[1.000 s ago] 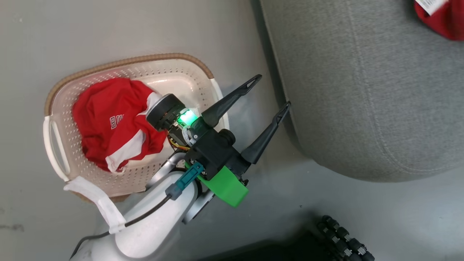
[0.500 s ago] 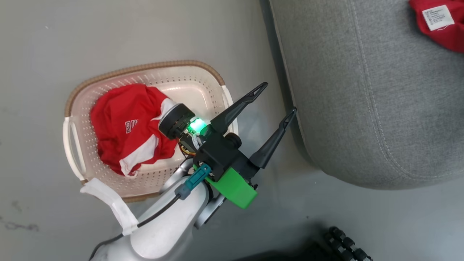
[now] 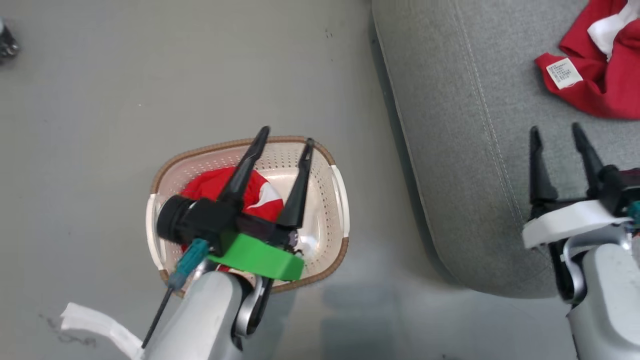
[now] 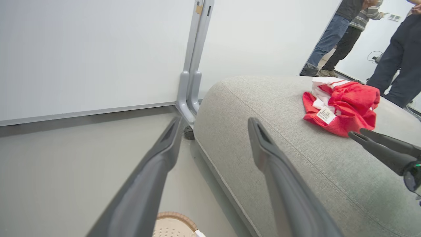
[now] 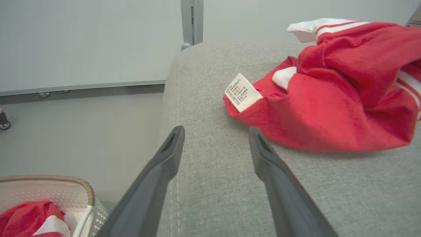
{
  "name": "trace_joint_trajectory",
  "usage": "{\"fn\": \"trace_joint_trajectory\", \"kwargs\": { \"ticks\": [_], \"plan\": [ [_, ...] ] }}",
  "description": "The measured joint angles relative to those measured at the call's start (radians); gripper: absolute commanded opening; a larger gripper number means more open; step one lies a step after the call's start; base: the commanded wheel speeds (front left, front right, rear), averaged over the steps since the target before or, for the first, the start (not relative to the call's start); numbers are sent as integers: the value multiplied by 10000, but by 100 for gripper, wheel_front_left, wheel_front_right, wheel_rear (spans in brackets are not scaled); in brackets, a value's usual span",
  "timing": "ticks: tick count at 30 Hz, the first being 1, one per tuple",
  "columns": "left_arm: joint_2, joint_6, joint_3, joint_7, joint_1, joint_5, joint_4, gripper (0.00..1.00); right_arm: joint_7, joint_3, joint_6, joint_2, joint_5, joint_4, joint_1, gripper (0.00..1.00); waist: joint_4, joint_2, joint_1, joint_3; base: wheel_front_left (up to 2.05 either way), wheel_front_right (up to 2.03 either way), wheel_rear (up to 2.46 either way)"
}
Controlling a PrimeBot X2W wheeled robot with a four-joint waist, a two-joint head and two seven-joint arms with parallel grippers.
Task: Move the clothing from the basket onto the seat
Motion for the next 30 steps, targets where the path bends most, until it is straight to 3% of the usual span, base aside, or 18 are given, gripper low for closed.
{"fn": "trace_joint_trajectory", "kwargs": {
  "ticks": [7,11,20,30],
  "plan": [
    [-176,-48,2109,2,1533,13,125,100,2,1440,0,529,-307,-819,732,100,479,0,0,-1268,0,0,0],
    [-174,295,2895,0,2188,353,-570,100,2,1741,0,700,-383,-1070,1275,100,695,0,0,-2027,0,0,0],
    [-184,600,2986,0,3558,1618,-1432,100,2,1645,0,934,-512,-1626,2382,100,1004,0,-1,-3479,0,0,0],
    [-186,1137,2911,0,4753,1321,-1177,100,0,1762,0,1231,-802,-2890,3980,100,1083,0,-1,-4495,0,0,0]
  ]
}}
